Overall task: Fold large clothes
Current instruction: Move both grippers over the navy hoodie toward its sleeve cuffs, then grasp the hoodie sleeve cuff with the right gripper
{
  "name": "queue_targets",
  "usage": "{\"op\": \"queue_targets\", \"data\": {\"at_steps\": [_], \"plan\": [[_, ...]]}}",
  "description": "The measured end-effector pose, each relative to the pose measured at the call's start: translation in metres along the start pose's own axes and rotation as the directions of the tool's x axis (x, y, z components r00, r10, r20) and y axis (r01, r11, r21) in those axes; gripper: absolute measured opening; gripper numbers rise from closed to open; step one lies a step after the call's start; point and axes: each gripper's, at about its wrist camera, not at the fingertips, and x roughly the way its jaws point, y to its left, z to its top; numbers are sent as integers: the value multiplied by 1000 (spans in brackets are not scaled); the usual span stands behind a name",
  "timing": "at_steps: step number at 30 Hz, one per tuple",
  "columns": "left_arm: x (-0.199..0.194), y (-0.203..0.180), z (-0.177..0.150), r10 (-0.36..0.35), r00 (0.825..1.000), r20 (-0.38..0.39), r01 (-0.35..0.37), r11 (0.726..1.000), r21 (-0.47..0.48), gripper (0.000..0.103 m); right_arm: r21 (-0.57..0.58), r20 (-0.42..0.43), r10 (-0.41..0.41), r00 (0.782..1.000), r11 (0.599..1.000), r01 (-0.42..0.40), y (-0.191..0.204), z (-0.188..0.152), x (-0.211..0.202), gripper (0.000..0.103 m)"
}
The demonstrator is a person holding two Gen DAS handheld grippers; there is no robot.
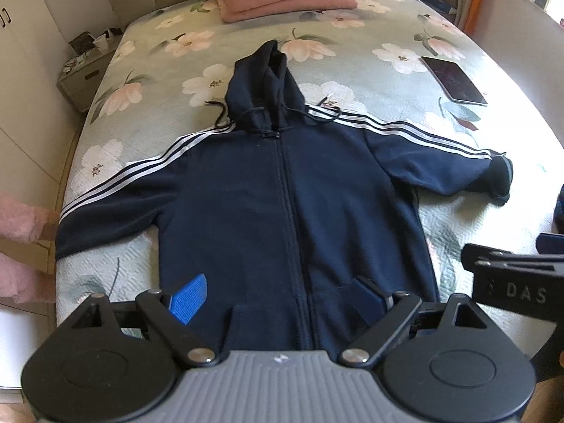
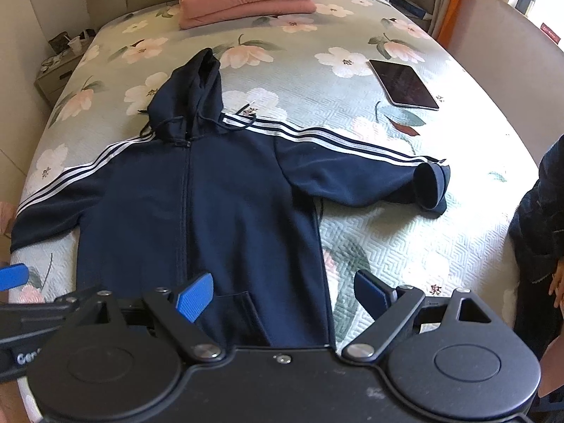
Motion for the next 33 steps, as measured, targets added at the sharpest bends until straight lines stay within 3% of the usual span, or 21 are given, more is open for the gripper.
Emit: {"op": "queue_targets", "data": {"at_steps": [12, 28, 33], "plan": [[4, -38, 10, -9, 1000, -9, 9, 1000, -10, 87, -11, -12, 18, 1000, 1000, -18, -37, 13, 15, 103], [21, -45, 20, 4, 999, -37, -4, 1000, -17, 87, -10, -25, 36, 999, 999, -37, -53, 33, 42, 103], [36, -46, 20, 23, 998, -60, -24, 999, -20, 87, 27, -8, 7, 1000, 1000, -7, -78, 40, 60, 103]]}}
